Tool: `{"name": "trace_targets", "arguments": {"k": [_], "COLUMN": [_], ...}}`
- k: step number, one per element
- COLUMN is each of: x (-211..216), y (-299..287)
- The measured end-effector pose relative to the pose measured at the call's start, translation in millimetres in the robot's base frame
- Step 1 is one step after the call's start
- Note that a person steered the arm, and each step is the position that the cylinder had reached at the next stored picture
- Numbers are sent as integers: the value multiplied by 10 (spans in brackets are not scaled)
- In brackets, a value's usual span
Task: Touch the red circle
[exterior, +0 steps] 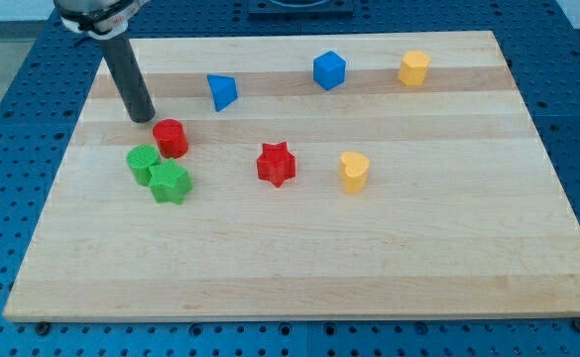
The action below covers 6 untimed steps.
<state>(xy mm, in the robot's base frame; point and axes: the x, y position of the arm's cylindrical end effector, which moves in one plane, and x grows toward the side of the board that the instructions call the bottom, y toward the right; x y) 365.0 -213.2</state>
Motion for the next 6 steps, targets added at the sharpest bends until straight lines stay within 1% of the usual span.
{"name": "trace_targets", "arguments": {"k": [1,2,3,4,5,6], "x": [139,165,207,154,-69,-75], "y": [0,35,307,286,-28,-277]}}
